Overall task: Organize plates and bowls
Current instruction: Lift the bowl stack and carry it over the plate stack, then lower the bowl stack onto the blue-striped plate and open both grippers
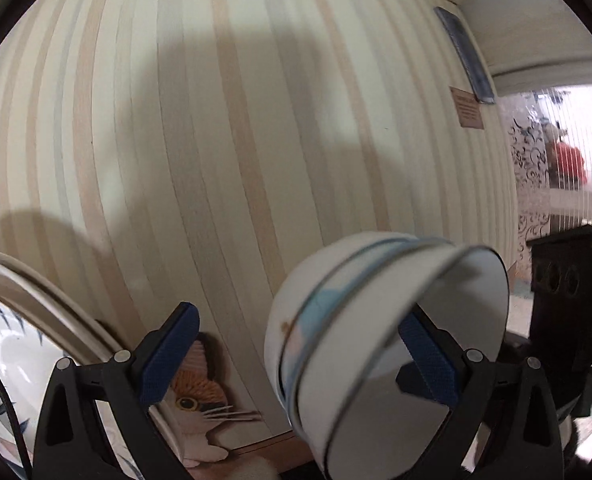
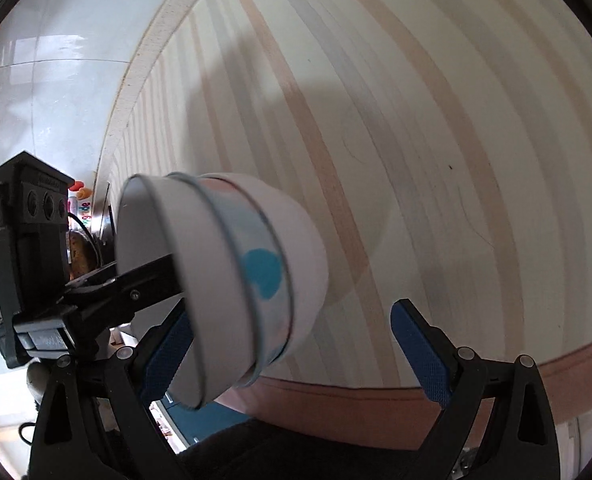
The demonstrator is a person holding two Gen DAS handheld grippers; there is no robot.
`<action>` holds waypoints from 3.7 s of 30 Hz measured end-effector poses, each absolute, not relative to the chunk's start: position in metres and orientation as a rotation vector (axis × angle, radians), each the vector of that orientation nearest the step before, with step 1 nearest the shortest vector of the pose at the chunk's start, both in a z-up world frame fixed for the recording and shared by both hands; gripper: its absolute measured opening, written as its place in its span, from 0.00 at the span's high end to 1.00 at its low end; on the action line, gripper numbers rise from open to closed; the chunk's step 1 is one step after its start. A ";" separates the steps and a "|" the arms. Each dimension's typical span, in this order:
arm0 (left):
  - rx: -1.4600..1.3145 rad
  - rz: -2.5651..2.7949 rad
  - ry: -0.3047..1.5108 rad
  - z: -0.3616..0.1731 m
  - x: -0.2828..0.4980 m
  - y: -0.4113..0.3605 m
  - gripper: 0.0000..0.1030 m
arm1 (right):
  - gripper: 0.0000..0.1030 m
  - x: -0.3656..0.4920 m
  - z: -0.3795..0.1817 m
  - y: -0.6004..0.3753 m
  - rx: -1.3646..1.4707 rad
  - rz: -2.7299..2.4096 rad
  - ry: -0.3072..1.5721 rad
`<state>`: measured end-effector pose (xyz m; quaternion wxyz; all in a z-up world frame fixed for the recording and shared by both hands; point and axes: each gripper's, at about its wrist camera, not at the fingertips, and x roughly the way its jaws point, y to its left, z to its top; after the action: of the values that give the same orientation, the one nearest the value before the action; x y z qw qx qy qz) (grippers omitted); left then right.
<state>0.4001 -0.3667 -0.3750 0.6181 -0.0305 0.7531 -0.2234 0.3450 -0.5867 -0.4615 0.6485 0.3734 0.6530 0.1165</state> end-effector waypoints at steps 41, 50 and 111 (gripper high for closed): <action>-0.220 -0.532 1.597 -0.337 0.402 -0.338 0.26 | 0.43 0.391 -0.429 -0.549 0.700 0.408 1.401; -0.202 -0.526 1.557 -0.299 0.404 -0.267 0.26 | 0.43 0.387 -0.387 -0.506 0.688 0.420 1.354; 0.012 -0.272 1.309 -0.256 0.354 -0.132 0.13 | 0.24 0.362 -0.352 -0.330 0.421 0.329 1.290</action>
<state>0.3544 -0.1321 -0.2565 0.7848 0.0057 0.6068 -0.1259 0.3619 -0.3300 -0.3523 0.7660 0.1939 0.5938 0.1516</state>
